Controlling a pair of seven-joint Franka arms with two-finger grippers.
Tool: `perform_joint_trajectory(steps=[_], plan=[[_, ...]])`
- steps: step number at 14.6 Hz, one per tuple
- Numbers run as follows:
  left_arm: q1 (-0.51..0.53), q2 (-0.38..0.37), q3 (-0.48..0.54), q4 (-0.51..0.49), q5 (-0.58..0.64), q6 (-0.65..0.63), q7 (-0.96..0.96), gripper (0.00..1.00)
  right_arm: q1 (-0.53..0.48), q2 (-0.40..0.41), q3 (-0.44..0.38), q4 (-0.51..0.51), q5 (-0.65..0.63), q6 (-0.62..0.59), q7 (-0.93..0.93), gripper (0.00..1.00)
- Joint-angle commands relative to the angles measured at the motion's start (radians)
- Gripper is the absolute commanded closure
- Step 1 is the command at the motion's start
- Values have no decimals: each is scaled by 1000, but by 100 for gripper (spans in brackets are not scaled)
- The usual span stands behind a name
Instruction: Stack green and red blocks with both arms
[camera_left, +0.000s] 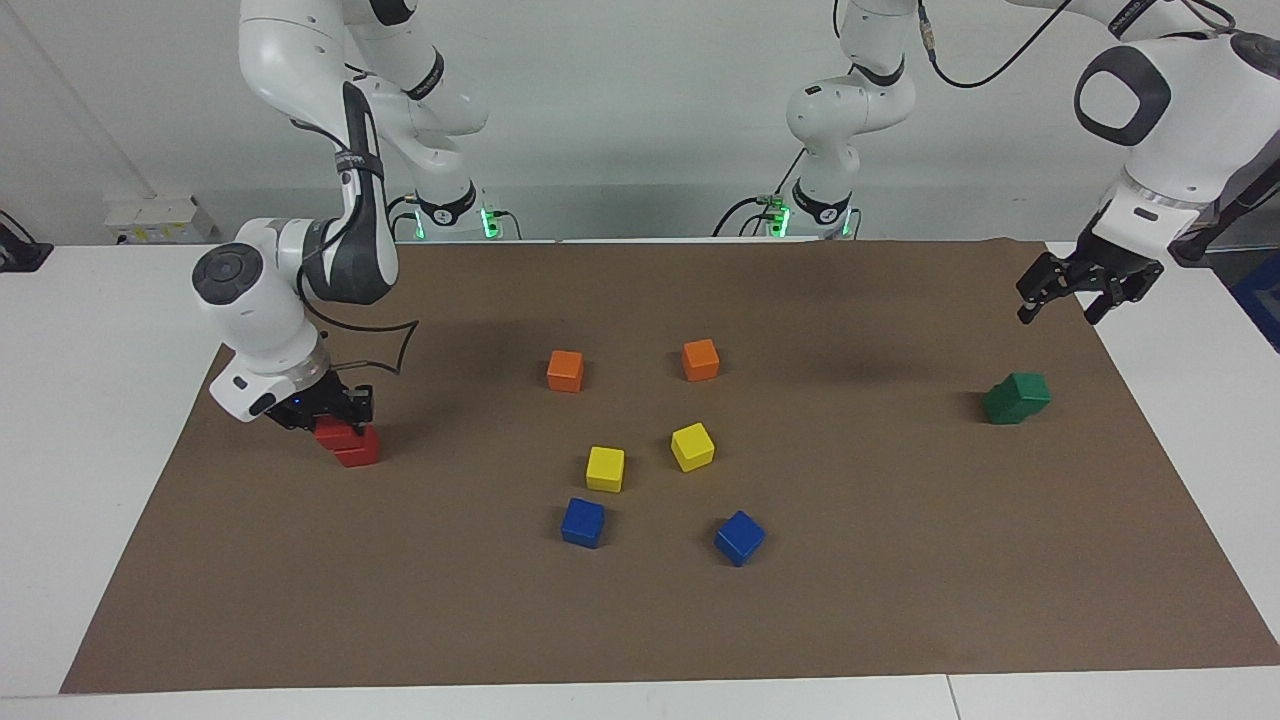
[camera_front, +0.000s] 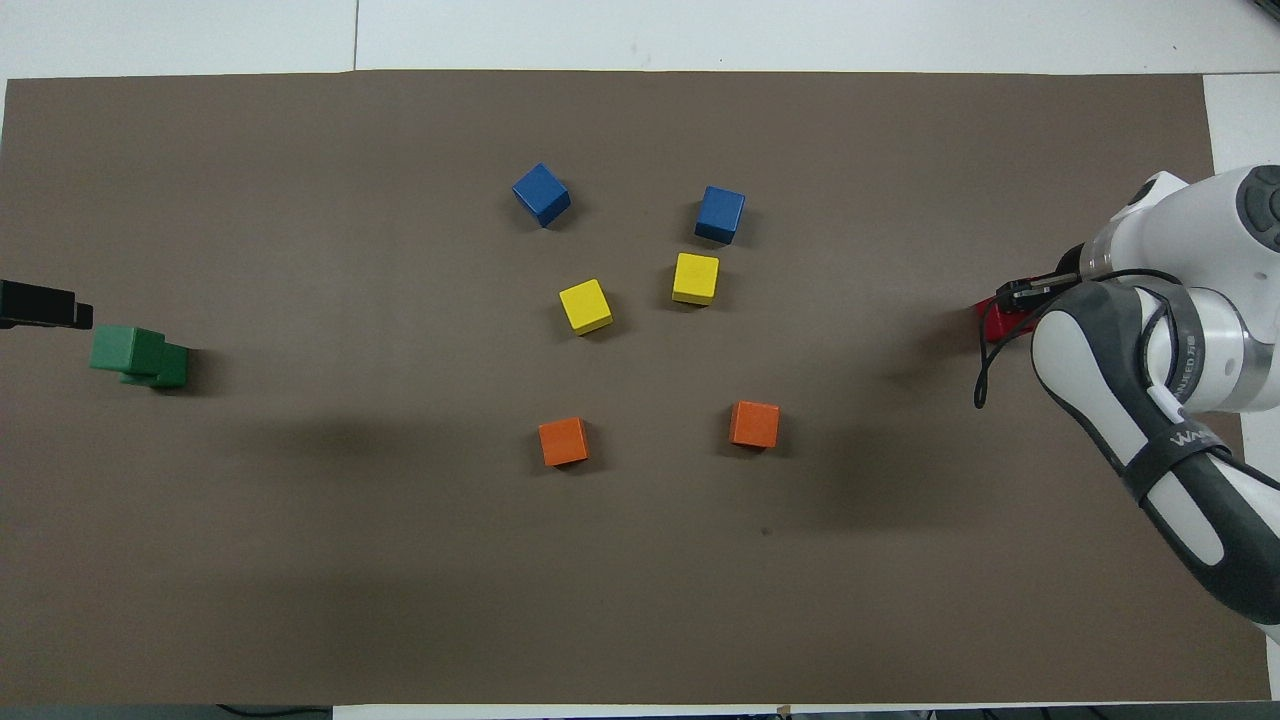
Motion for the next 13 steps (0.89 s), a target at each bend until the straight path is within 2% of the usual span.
perform_joint_trajectory(steps=[1,5,7,10,13], plan=[[-14,-10,7,14,25,-38,-21,0,-6,-30,5,-35,9,23,-67,100],[-18,-17,7,14,25,-59,-55,0,-6,-30,5,-35,9,23,-81,100],[-70,-17,18,16,31,-70,-125,0,-4,-30,5,-35,9,25,-83,100],[-113,-19,29,17,53,-85,-130,0,-6,-33,6,-62,9,71,-83,100],[-211,-17,105,57,92,-126,-130,0,-6,-35,6,-75,9,86,-83,100]])
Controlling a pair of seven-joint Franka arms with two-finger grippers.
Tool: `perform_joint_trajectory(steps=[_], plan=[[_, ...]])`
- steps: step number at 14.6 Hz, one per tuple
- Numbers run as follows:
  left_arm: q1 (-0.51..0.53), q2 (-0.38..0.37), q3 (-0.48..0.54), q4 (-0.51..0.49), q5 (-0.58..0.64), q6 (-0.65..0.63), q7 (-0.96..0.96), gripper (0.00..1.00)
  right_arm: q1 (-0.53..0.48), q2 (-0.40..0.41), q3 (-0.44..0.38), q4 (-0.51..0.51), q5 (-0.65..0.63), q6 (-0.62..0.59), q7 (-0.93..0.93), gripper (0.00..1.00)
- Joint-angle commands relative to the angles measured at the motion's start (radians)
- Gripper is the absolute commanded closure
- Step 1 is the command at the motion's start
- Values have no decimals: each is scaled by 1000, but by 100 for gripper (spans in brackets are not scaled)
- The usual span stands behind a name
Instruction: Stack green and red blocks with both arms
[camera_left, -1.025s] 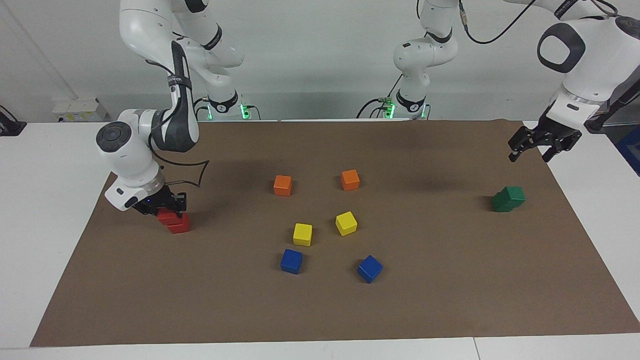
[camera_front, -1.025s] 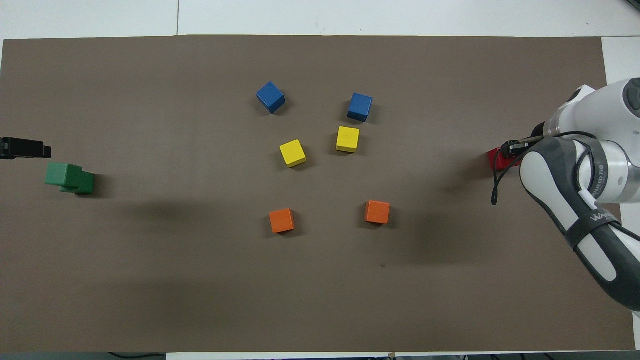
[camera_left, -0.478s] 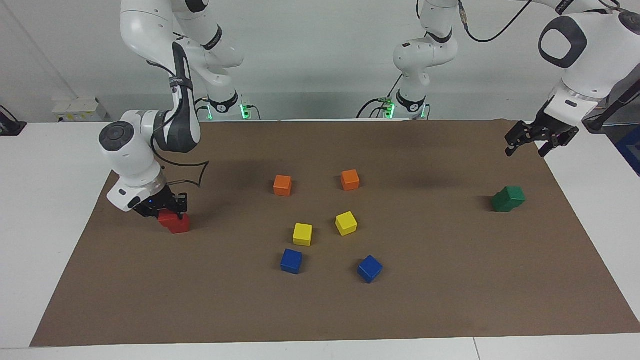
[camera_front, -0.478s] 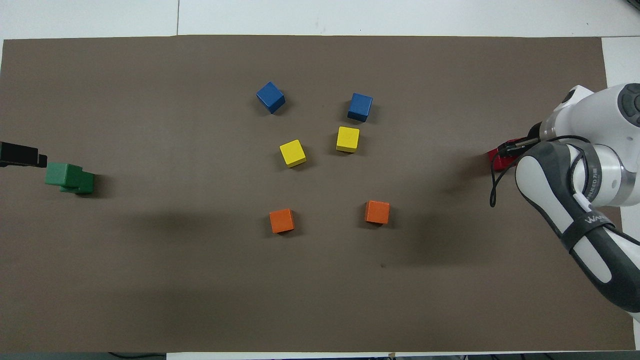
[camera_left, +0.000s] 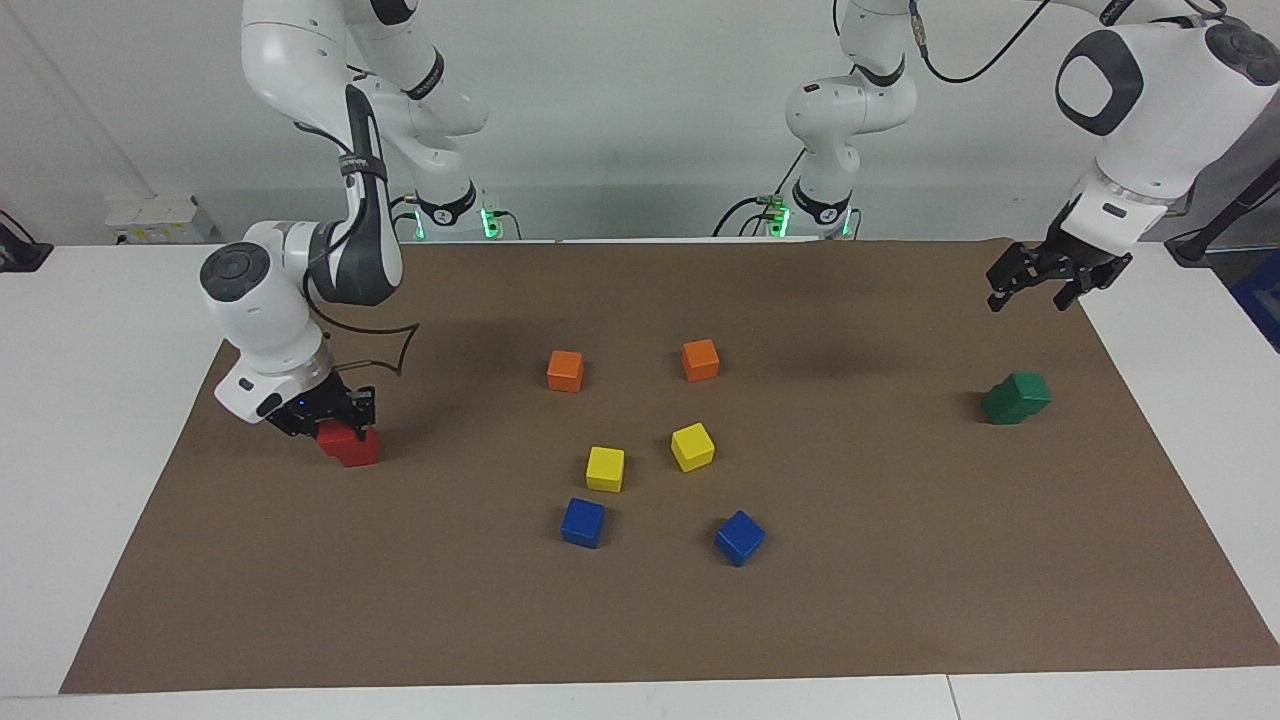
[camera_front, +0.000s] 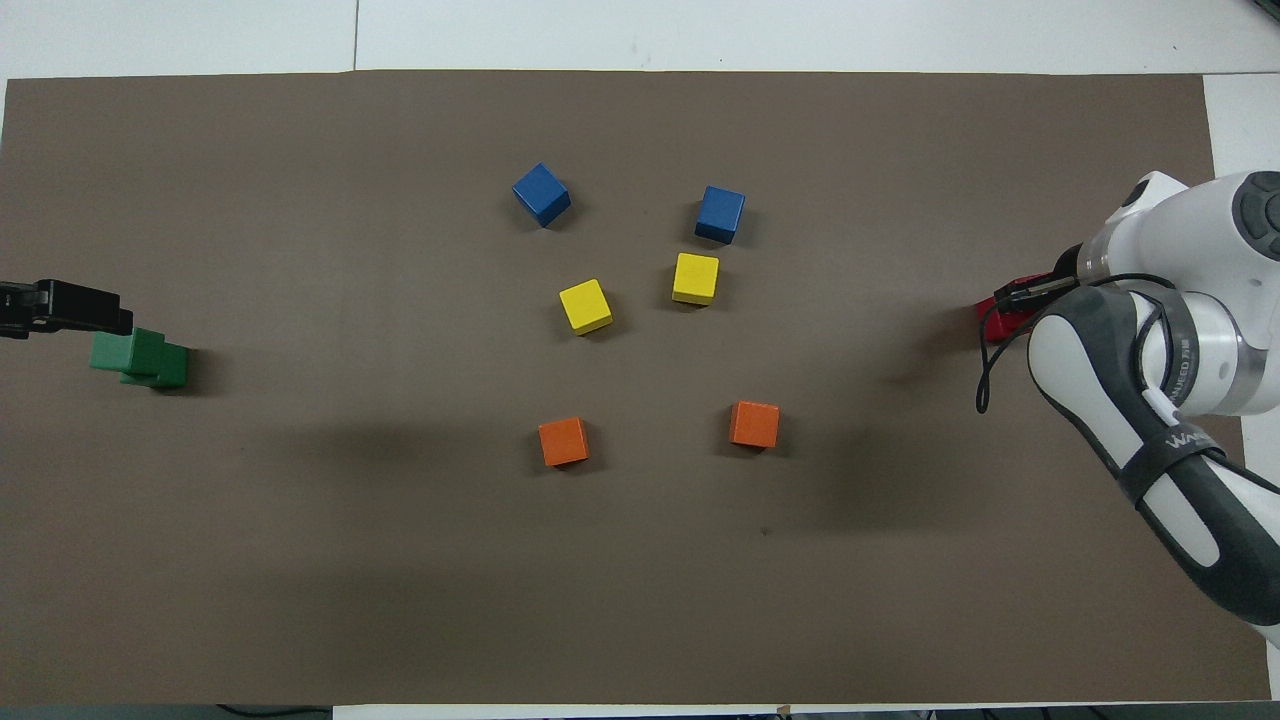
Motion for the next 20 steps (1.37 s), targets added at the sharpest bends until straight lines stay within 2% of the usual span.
perform_joint_trajectory(steps=[1,6,14,20], plan=[[-96,-10,80,56,33,-79,-17,0,-6,-29,5,-48,10,29,-31,100],[-111,-10,89,96,15,-138,-32,0,-6,-35,5,-54,12,26,-29,100],[-139,-10,74,90,3,-103,-106,0,1,-35,5,-55,29,24,-25,100],[-137,-9,71,127,1,-182,-106,0,1,-35,5,-55,29,24,-26,100]])
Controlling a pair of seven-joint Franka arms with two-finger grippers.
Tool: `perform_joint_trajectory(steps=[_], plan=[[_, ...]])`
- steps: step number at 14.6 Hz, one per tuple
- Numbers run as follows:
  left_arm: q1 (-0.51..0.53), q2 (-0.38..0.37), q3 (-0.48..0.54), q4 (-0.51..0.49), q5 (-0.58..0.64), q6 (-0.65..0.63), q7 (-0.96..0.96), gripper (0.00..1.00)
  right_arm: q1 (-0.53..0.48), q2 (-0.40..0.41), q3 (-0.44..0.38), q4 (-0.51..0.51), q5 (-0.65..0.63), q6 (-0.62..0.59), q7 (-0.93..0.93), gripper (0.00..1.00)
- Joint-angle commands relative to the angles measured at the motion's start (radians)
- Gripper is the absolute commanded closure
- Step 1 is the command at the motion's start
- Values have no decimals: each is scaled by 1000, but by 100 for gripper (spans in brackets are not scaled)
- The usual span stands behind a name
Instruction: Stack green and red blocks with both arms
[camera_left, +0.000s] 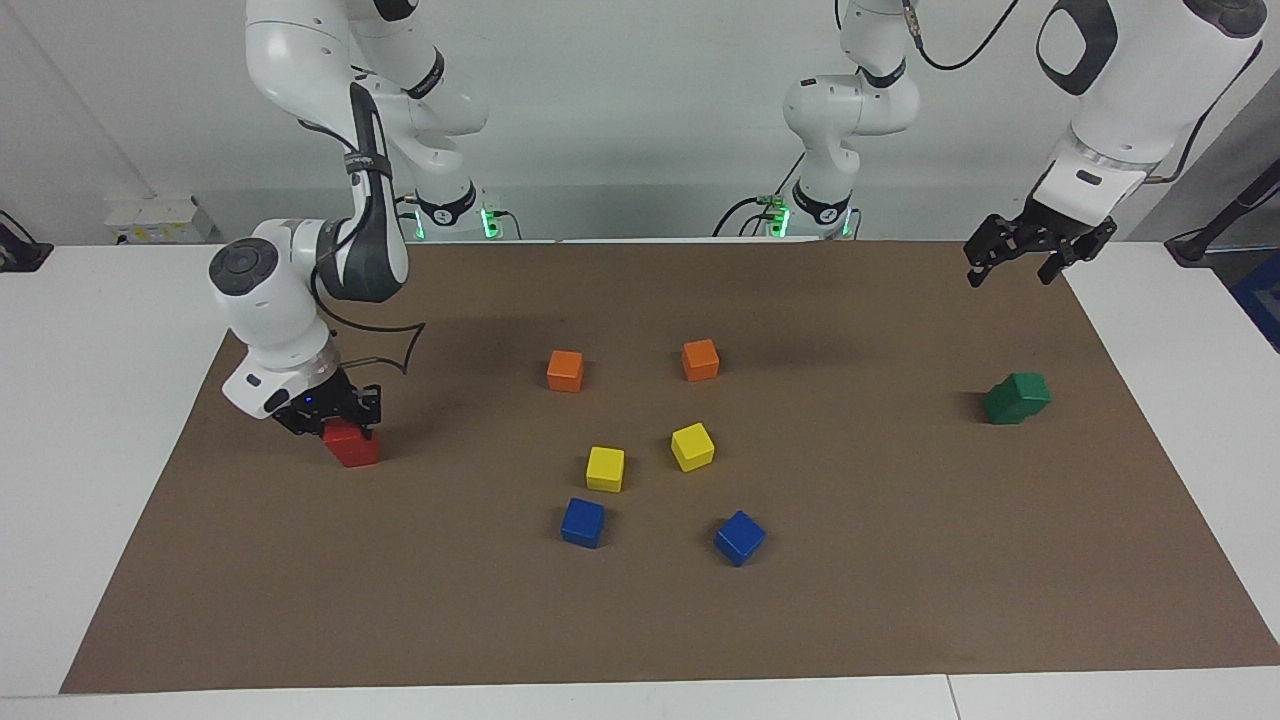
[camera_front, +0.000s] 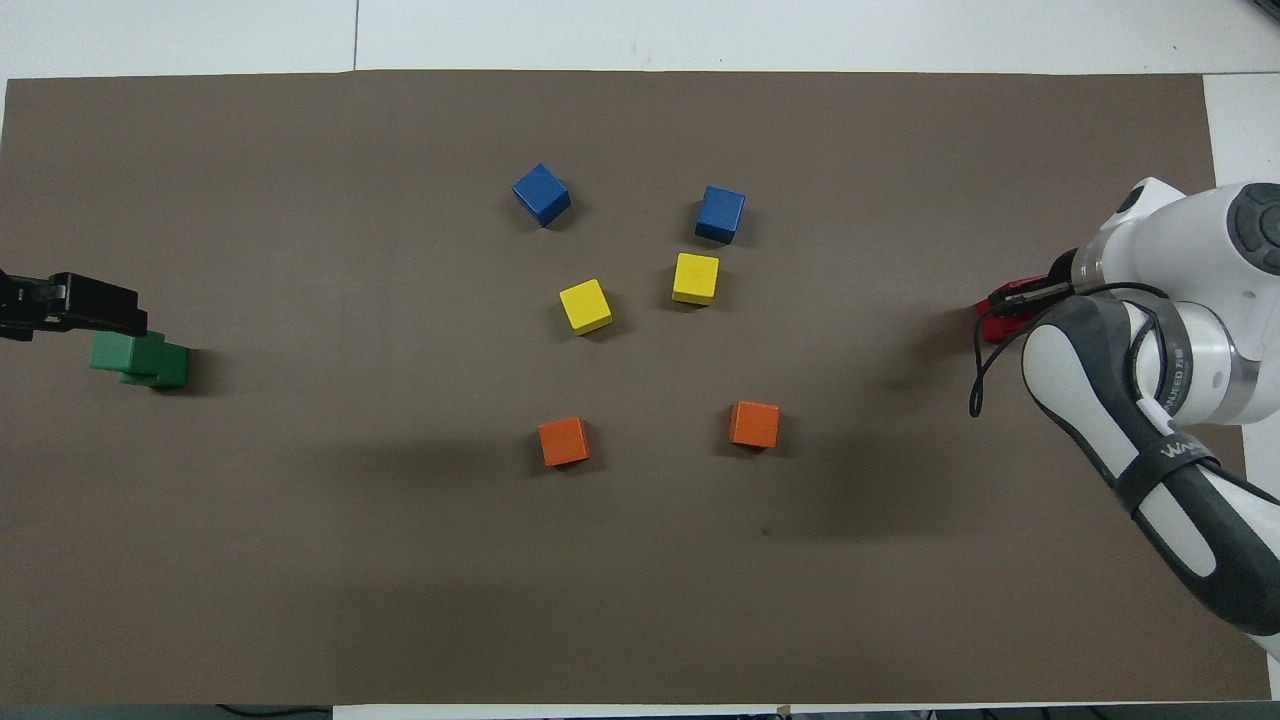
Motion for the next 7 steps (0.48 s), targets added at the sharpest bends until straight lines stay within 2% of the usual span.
perform_joint_trajectory(steps=[1,6,7], plan=[[-12,-6,7,20,-4,-51,-16,0,-7,-23,4,-38,19,23,-26,100],[-6,-31,-2,-11,4,39,-9,0,-7,-23,4,-38,21,20,-23,100],[-6,-32,-2,-11,4,44,-12,0,-7,-23,4,-38,21,20,-23,97]])
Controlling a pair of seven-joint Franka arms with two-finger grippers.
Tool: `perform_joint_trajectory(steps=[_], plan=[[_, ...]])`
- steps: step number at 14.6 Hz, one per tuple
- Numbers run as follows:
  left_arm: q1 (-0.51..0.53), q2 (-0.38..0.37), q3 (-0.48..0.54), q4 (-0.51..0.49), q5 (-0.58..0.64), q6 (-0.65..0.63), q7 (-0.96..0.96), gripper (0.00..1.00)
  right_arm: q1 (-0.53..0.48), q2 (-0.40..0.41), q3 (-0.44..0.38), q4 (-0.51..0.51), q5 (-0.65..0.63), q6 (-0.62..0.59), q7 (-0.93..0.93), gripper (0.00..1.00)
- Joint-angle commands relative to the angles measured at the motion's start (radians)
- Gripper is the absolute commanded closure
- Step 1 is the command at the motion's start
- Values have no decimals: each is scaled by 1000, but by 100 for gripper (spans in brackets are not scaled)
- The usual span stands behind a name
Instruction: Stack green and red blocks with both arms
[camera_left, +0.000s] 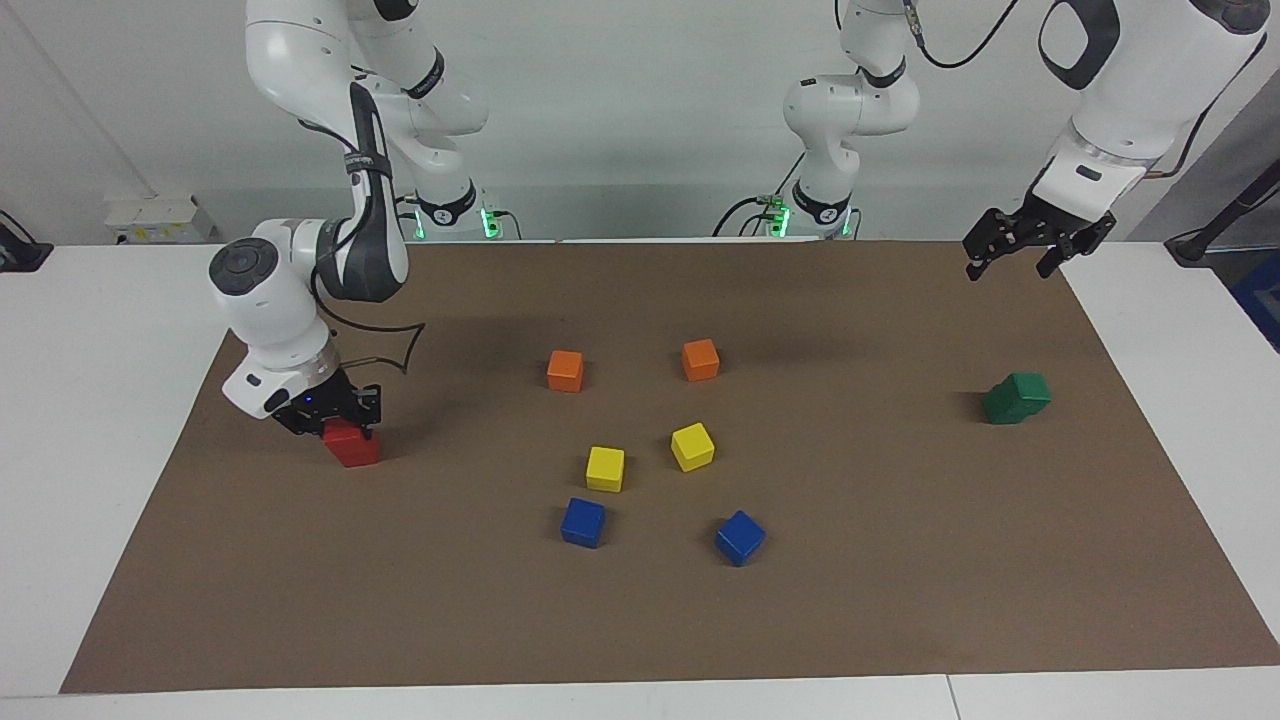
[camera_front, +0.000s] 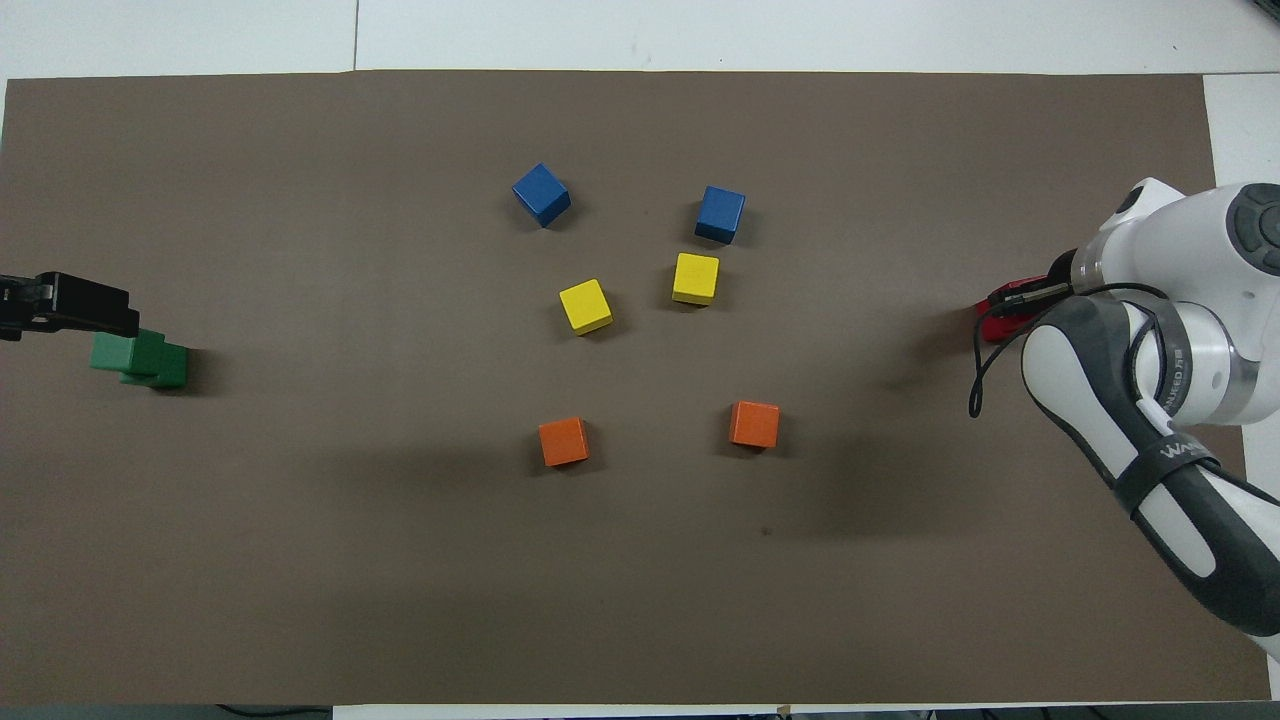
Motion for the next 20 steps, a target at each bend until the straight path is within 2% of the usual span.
perform_joint_trajectory(steps=[1,3,5,6,7,12,17,20], plan=[[-8,-23,4,-19,4,33,-15,0,-7,-22,4,-38,21,20,-23,88],[-8,-23,4,-16,4,36,-16,0,-7,-22,4,-36,19,22,-23,69],[-3,-22,2,-13,4,39,-10,0,-7,-22,4,-35,21,25,-25,17],[-2,-23,2,-16,4,37,-7,0,-7,-21,4,-33,21,26,-25,4],[0,-25,-1,-19,4,37,-7,0,-7,-21,4,-30,21,26,-26,0],[1,-33,-3,-30,2,27,-16,0,1,-13,11,36,21,0,-19,0],[1,-33,-3,-30,2,30,-16,0,33,-47,64,195,21,-228,124,0],[3,-33,-3,-28,2,31,-16,0,33,-109,105,219,21,-329,205,0]])
